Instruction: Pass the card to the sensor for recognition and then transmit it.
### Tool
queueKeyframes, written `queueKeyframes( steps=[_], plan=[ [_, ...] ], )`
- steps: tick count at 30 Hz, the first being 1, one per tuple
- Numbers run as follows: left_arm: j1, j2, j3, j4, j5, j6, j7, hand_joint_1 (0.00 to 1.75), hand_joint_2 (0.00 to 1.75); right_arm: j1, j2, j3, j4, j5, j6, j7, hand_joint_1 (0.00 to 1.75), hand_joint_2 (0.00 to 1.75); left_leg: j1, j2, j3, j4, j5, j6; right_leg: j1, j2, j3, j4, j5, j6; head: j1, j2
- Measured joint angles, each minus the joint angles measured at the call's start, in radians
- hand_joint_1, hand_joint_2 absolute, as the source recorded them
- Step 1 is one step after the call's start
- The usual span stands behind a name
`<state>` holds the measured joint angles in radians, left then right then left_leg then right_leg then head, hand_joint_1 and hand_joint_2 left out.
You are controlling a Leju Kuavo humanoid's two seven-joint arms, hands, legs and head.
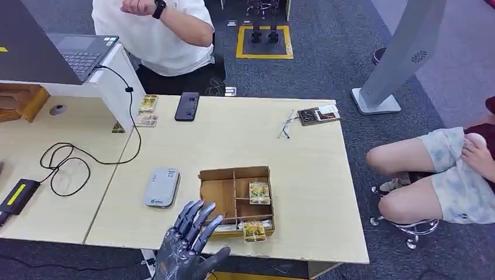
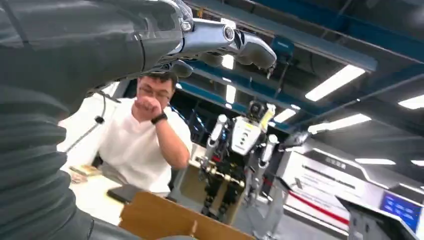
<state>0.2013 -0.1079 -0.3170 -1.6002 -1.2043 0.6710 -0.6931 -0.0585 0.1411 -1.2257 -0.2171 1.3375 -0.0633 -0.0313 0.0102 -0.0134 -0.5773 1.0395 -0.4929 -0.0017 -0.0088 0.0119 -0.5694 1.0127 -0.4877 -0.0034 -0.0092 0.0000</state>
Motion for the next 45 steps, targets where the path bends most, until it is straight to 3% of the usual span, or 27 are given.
queueKeyframes(
  steps=[10, 18, 27, 36, 45],
  plan=[
    [-0.058, 0.006, -0.034, 0.151, -0.040, 0.000, 0.003, 0.00, 1.75, -0.002, 0.000, 0.000, 0.000, 0.002, -0.001, 0.000, 0.00, 1.75, 0.000, 0.000, 0.000, 0.000, 0.000, 0.000, 0.000, 0.000, 0.000, 0.000, 0.000, 0.000, 0.000, 0.000],
    [-0.096, 0.012, -0.058, 0.274, -0.134, 0.000, 0.152, 0.00, 1.75, -0.004, 0.000, 0.000, 0.002, 0.004, 0.000, 0.000, 0.00, 1.75, 0.000, 0.000, 0.000, 0.000, 0.000, 0.000, 0.000, 0.000, 0.000, 0.000, 0.000, 0.000, 0.000, 0.000],
    [-0.157, 0.065, -0.200, 0.394, -0.153, 0.000, 0.312, 0.00, 1.75, -0.005, 0.000, 0.000, 0.005, 0.020, 0.005, 0.000, 0.00, 1.75, 0.000, 0.000, 0.000, 0.000, 0.000, 0.000, 0.000, 0.000, 0.000, 0.000, 0.000, 0.000, 0.000, 0.000],
    [-0.191, 0.091, -0.293, 0.442, -0.143, 0.000, 0.350, 0.00, 1.75, -0.005, -0.002, 0.000, 0.005, 0.021, 0.008, 0.002, 0.00, 1.75, 0.000, 0.000, 0.000, 0.000, 0.000, 0.000, 0.000, 0.000, 0.000, 0.000, 0.000, 0.000, 0.000, 0.000],
    [-0.201, 0.094, -0.321, 0.450, -0.173, 0.001, 0.440, 0.00, 1.75, -0.005, -0.002, 0.000, 0.005, 0.020, 0.006, 0.010, 0.00, 1.75, 0.000, 0.000, 0.000, 0.000, 0.000, 0.000, 0.000, 0.000, 0.000, 0.000, 0.000, 0.000, 0.000, 0.000]
  ],
)
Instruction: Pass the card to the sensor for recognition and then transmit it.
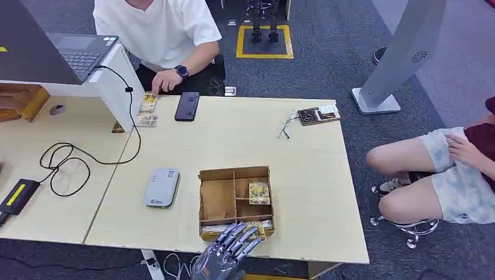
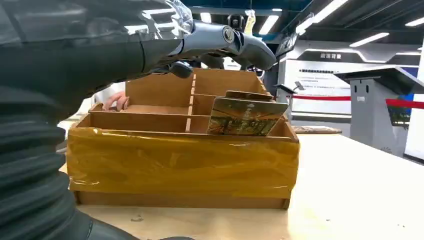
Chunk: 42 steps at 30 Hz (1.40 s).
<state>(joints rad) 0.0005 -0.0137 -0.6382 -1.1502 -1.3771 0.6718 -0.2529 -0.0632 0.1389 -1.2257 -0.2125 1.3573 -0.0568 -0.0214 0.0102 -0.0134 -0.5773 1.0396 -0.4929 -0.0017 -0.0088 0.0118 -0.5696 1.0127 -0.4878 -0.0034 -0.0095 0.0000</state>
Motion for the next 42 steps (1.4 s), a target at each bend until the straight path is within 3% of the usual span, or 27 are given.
queueKeyframes(
  steps=[19, 42],
  plan=[
    [0.008, -0.002, 0.013, -0.036, -0.033, 0.001, 0.168, 0.00, 1.75, 0.001, 0.000, 0.000, 0.000, -0.015, -0.006, 0.002, 0.00, 1.75, 0.000, 0.000, 0.000, 0.000, 0.000, 0.000, 0.000, 0.000, 0.000, 0.000, 0.000, 0.000, 0.000, 0.000],
    [-0.012, -0.006, 0.012, -0.040, -0.005, 0.000, 0.180, 0.00, 1.75, 0.000, 0.000, -0.002, 0.001, -0.015, -0.006, 0.003, 0.00, 1.75, 0.000, 0.000, 0.000, 0.000, 0.000, 0.000, 0.000, 0.000, 0.000, 0.000, 0.000, 0.000, 0.000, 0.000]
  ],
)
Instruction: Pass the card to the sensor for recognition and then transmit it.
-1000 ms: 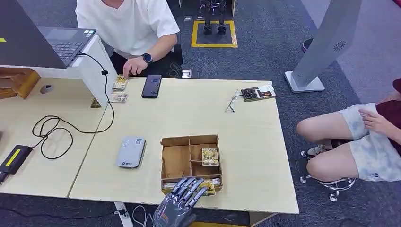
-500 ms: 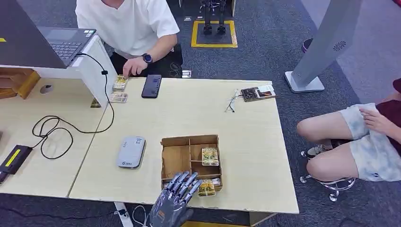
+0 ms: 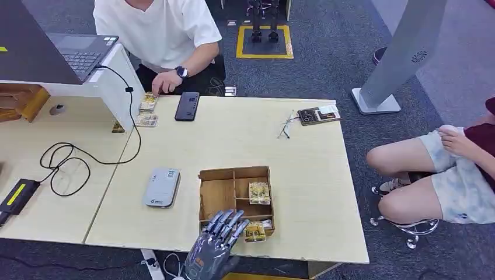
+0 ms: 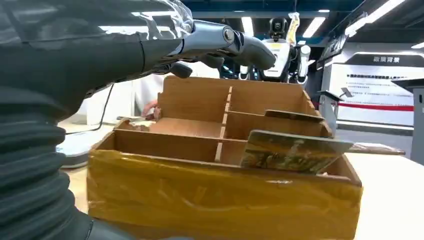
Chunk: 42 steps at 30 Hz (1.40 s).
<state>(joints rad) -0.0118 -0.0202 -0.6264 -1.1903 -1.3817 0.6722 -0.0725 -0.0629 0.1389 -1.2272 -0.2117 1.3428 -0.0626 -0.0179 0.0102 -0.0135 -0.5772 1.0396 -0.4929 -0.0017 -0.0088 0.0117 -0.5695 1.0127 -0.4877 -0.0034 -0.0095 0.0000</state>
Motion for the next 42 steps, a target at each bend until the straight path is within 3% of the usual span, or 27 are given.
queueKeyframes(
  steps=[14, 24, 26, 27, 28, 36, 42],
  plan=[
    [-0.145, -0.074, -0.074, 0.174, 0.064, 0.000, 0.042, 0.00, 1.75, -0.002, 0.000, 0.001, 0.000, 0.017, 0.006, 0.002, 0.00, 1.75, 0.000, 0.000, 0.000, 0.001, 0.000, 0.000, 0.000, 0.000, 0.000, 0.000, 0.000, 0.000, 0.000, 0.000],
    [-0.170, -0.092, -0.090, 0.223, 0.088, 0.000, 0.033, 0.00, 1.75, -0.003, 0.000, 0.001, 0.000, 0.029, 0.007, 0.007, 0.00, 1.75, 0.000, 0.000, 0.000, 0.000, 0.000, 0.000, 0.000, 0.000, 0.000, 0.000, 0.000, 0.000, 0.000, 0.000],
    [-0.170, -0.092, -0.090, 0.223, 0.097, 0.000, 0.006, 0.09, 1.75, -0.003, 0.000, 0.001, 0.000, 0.031, 0.007, 0.008, 0.00, 1.75, 0.000, 0.000, 0.000, 0.000, 0.000, 0.000, 0.000, 0.000, 0.000, 0.000, 0.000, 0.000, 0.000, 0.000],
    [-0.169, -0.092, -0.090, 0.223, 0.098, 0.000, -0.005, 1.24, 1.75, -0.003, 0.000, 0.002, 0.000, 0.031, 0.007, 0.008, 0.00, 1.75, 0.000, 0.000, 0.000, 0.000, 0.000, 0.000, 0.000, 0.000, 0.000, 0.000, 0.000, 0.000, 0.000, 0.000],
    [-0.169, -0.092, -0.090, 0.223, 0.102, 0.000, -0.019, 1.75, 1.75, -0.003, 0.000, 0.002, 0.000, 0.031, 0.007, 0.008, 0.00, 1.75, 0.000, 0.000, 0.000, 0.000, 0.000, 0.000, 0.000, 0.000, 0.000, 0.000, 0.000, 0.000, 0.000, 0.000],
    [-0.157, -0.088, -0.080, 0.171, 0.090, 0.000, -0.148, 1.75, 1.75, -0.003, 0.000, 0.003, 0.000, 0.032, 0.005, 0.008, 0.00, 1.75, 0.000, 0.000, 0.000, 0.000, 0.000, 0.000, 0.000, 0.000, 0.000, 0.000, 0.000, 0.000, 0.000, 0.000],
    [-0.150, -0.087, -0.066, 0.150, 0.090, 0.000, -0.182, 1.75, 1.75, -0.003, 0.000, 0.006, 0.000, 0.032, 0.003, 0.008, 0.00, 1.75, 0.000, 0.000, 0.000, 0.000, 0.000, 0.000, 0.000, 0.000, 0.000, 0.000, 0.000, 0.000, 0.000, 0.000]
  ],
)
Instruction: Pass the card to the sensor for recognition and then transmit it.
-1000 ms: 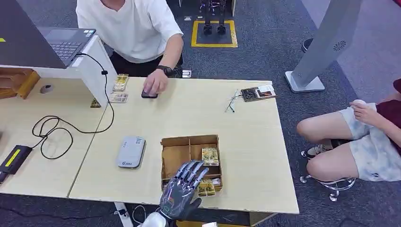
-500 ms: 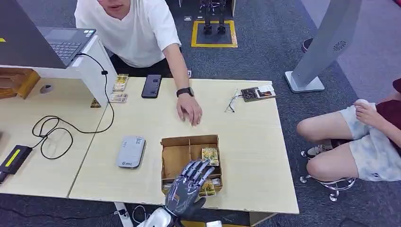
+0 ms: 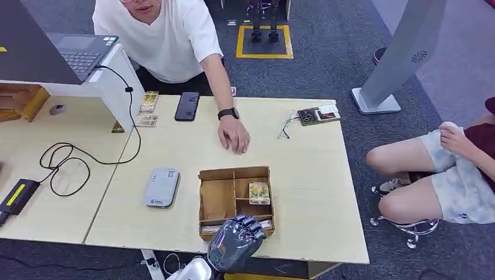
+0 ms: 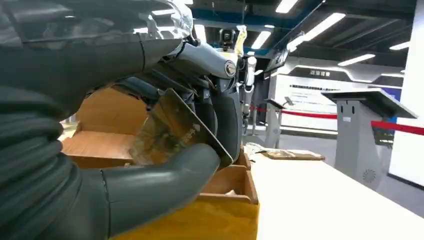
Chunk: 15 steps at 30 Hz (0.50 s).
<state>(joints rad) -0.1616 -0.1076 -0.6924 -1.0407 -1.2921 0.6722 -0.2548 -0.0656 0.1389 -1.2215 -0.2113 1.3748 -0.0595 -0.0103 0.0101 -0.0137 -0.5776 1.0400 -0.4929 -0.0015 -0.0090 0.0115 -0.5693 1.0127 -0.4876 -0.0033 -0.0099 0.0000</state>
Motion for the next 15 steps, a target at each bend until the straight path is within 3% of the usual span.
queueKeyframes(
  steps=[15],
  plan=[
    [0.017, -0.007, 0.040, -0.011, -0.014, 0.000, -0.036, 1.75, 1.75, 0.000, 0.000, 0.000, 0.000, -0.003, -0.002, 0.003, 0.00, 1.75, 0.000, 0.000, 0.000, 0.000, 0.000, 0.000, 0.000, 0.000, 0.000, 0.000, 0.000, 0.000, 0.000, 0.000]
  ],
)
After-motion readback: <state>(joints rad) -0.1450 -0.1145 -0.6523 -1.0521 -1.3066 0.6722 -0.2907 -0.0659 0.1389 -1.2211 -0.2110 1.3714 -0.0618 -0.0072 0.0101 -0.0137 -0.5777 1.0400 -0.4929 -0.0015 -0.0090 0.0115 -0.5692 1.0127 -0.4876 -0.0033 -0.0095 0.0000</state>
